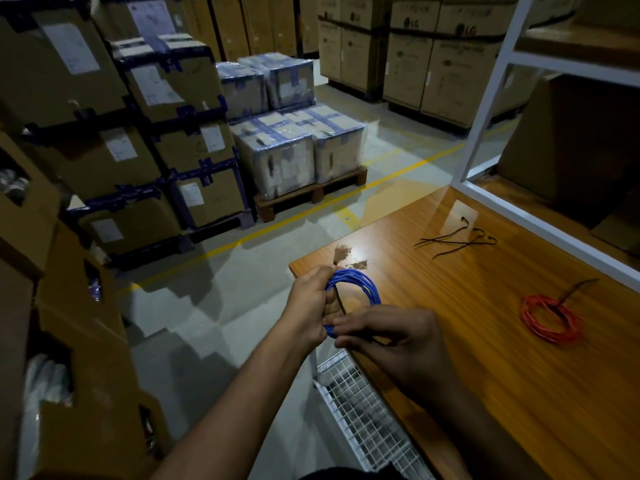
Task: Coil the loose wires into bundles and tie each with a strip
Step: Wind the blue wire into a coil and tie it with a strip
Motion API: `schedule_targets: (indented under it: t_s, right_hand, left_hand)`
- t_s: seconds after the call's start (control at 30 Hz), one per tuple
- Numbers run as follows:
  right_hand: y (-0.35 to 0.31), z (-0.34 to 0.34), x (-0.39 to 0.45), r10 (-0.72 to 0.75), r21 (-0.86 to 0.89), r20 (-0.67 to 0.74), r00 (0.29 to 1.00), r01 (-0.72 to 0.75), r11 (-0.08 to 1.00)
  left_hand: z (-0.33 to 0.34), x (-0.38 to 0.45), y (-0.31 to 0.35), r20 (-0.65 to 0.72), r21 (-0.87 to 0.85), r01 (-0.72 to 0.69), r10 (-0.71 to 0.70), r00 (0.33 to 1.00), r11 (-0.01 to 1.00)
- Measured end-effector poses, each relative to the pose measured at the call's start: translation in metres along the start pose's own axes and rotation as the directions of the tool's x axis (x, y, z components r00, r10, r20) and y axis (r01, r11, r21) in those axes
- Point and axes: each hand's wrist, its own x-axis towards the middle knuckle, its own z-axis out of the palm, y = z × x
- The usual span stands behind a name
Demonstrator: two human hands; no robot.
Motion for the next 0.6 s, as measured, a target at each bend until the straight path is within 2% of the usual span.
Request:
schedule_targets:
  t_s: [0.13, 0.2, 0.3, 0.37, 0.47, 0.53, 0.6]
  right_hand:
    - [0.0, -0.004, -0.003, 0.211, 0.265, 0.014, 0.977, -0.207, 0.942]
    - [-0.002, -0.003, -0.001, 0.305, 0.33, -0.011, 0.952, -0.284, 0.9]
    - [-0.008, -0.004, 0.011, 0.411, 0.33, -0.167, 0.896, -0.342, 0.88]
    - [-0.006, -0.006, 0.021, 0.421, 0.22, -0.295, 0.858, -0.368, 0.904]
    - [0.005, -0.01, 0.032, 0.448, 0.089, -0.362, 0.818, -0.448, 0.89]
    - [0.013, -0.012, 0.038, 0.408, -0.066, -0.39, 0.825, -0.467, 0.882]
    - [0.019, -0.013, 0.044, 0.326, -0.269, -0.381, 0.865, -0.441, 0.856]
  left_hand:
    - [0.005, -0.005, 0.0, 0.048, -0.024, -0.015, 0.016, 0.999, 1.0]
    - [0.004, -0.005, -0.002, 0.057, -0.014, 0.011, -0.01, 0.998, 1.0]
    - [0.0, -0.003, -0.008, 0.064, -0.007, 0.039, -0.038, 0.997, 0.999]
    - [0.0, -0.005, -0.009, 0.081, -0.011, 0.026, -0.025, 0.996, 1.0]
    - [0.002, -0.009, -0.007, 0.1, -0.019, -0.001, 0.003, 0.995, 1.0]
    - [0.003, -0.01, -0.006, 0.103, -0.019, -0.011, 0.013, 0.995, 1.0]
    - [0.004, -0.011, -0.007, 0.102, -0.021, -0.017, 0.019, 0.995, 1.0]
